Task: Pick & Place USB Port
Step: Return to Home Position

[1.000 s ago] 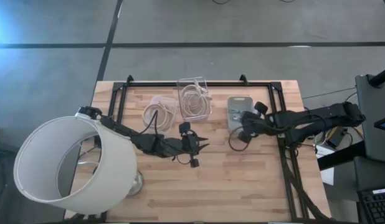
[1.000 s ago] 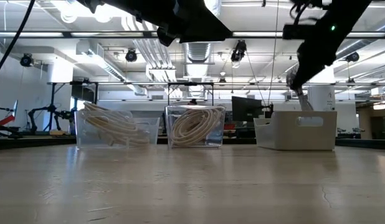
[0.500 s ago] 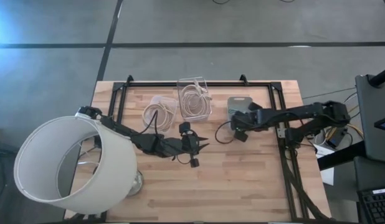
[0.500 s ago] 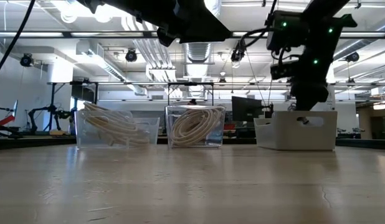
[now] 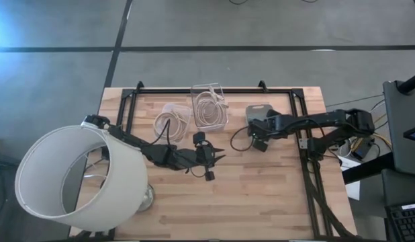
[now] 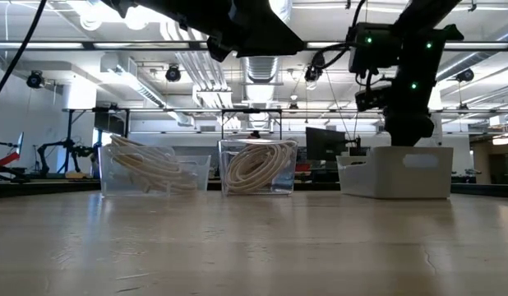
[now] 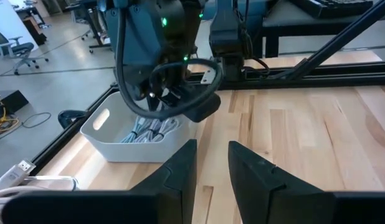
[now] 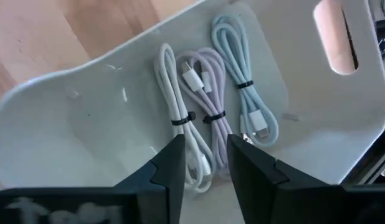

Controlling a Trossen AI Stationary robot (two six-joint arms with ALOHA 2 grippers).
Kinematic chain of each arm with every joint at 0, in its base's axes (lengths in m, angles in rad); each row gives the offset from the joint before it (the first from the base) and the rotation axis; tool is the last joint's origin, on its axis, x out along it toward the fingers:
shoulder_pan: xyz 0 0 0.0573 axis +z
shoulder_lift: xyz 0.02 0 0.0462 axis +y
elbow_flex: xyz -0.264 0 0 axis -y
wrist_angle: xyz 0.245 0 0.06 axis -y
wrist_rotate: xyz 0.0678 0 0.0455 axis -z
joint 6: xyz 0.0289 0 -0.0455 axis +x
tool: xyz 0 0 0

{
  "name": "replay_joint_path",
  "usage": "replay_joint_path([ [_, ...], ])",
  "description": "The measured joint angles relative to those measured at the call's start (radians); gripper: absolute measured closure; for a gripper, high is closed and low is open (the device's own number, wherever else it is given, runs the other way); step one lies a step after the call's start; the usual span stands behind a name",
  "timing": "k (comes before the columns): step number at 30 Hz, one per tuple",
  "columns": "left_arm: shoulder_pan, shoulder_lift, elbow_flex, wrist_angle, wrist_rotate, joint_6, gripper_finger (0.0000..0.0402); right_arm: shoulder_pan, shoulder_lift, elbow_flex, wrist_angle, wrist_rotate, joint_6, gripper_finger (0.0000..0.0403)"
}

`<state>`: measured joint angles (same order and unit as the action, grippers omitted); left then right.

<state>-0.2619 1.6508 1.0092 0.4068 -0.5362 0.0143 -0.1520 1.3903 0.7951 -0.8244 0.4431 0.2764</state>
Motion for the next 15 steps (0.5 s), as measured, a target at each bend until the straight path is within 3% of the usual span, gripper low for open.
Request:
replay_joint_path([
  [5,0.000,0.000,0.000,-0.005,0.000,0.001,0.0307,0.000,-0.045,0.032,-0.017,-0.037,0.000,0.0271],
  [12,-0.003,-0.020,0.000,-0.015,-0.017,0.017,0.0307,0.009,-0.167,0.122,-0.029,-0.275,-0.019,0.0275],
  [15,0.001,-0.050,0.000,-0.025,-0.018,0.018,0.0307,0.037,-0.241,0.138,-0.023,-0.312,-0.066,0.0281],
])
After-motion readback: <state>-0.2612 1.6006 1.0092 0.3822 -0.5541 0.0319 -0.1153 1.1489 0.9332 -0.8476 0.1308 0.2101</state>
